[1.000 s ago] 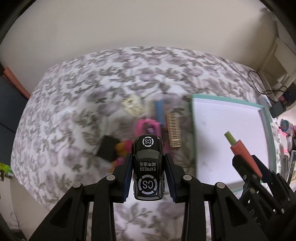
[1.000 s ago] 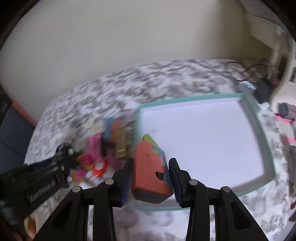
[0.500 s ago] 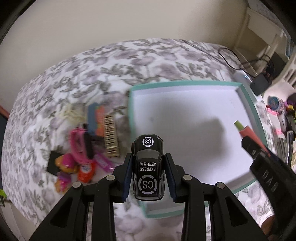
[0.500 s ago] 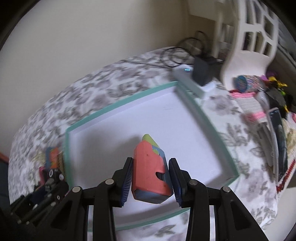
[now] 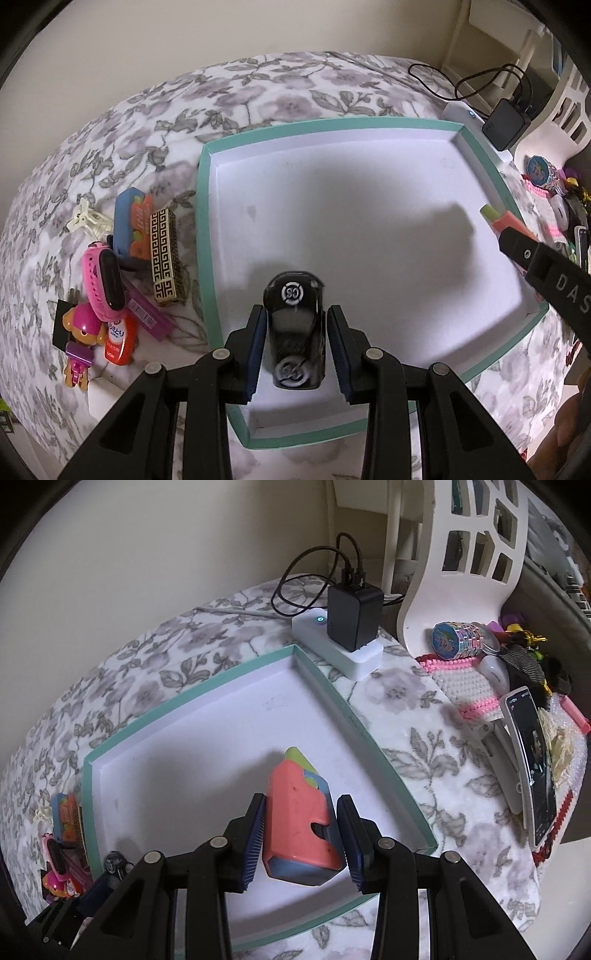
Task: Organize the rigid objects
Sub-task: 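Carry both toys into the white tray and open both grippers, then move both grippers back over the pile of toys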
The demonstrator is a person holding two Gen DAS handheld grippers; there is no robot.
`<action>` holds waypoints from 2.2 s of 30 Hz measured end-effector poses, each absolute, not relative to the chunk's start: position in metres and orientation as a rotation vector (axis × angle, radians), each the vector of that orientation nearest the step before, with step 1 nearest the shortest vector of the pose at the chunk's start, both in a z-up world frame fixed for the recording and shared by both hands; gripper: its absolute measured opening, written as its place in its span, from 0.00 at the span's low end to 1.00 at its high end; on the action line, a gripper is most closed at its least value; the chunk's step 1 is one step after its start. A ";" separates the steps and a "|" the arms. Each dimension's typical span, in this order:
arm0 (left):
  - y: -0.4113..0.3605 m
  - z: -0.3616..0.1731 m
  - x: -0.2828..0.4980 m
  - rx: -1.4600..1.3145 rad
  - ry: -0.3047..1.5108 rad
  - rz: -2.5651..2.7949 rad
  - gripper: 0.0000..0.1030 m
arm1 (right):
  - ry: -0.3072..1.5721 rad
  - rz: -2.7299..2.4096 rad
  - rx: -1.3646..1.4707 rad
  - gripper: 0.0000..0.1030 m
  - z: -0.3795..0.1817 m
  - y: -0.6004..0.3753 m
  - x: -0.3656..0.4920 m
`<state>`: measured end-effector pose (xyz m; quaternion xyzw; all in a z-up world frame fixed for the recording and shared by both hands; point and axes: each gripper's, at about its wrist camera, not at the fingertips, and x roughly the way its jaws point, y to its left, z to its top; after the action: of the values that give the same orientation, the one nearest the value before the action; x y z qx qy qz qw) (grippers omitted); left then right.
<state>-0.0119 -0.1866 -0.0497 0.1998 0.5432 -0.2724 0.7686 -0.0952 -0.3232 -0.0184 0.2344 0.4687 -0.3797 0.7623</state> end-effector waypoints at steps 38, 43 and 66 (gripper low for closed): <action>-0.119 -0.028 0.043 0.165 1.163 -0.445 0.90 | 1.052 -0.711 0.405 0.94 -0.025 -0.299 -0.078; -0.102 -0.024 0.055 0.102 1.147 -0.412 0.90 | 1.029 -0.671 0.403 1.00 -0.023 -0.295 -0.076; 0.006 0.009 0.099 0.065 0.947 -0.154 0.90 | 0.877 -0.411 0.350 1.00 -0.005 -0.231 -0.042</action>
<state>0.0992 0.0061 0.0086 0.0313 0.4553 -0.0742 0.8867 -0.0422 -0.2307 -0.0048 0.1673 0.4196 -0.1967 0.8702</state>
